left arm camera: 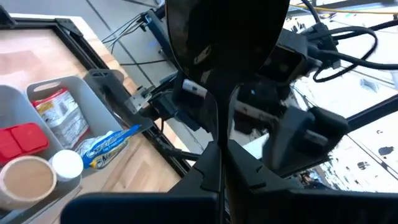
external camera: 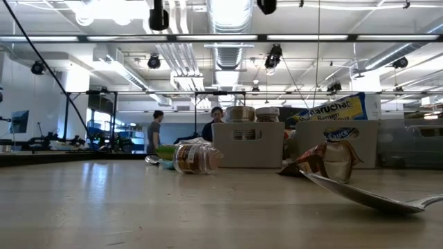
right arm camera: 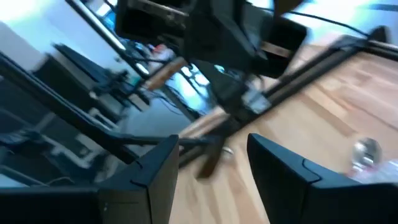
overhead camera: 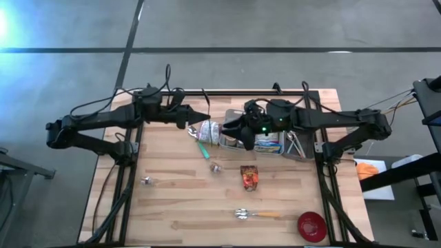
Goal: Pick & Place Food Item
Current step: Put the black spoon into the black bin
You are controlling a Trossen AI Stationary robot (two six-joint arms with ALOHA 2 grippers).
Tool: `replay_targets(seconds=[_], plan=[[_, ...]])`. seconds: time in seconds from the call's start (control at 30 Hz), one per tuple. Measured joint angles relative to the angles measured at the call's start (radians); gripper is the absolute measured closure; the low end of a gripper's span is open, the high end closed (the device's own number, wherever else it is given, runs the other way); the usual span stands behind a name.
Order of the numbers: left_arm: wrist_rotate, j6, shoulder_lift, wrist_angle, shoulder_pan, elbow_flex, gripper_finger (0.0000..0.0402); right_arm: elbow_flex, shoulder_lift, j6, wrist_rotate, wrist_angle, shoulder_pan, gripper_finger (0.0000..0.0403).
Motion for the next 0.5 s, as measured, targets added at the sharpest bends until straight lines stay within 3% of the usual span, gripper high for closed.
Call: replay_targets(seconds=[0.5], plan=[[0.054,0.059,0.068,0.013,-0.006,0.112,0.0401,0.0,0.045,-0.003,0.026,0.086,-0.018,0.0216]])
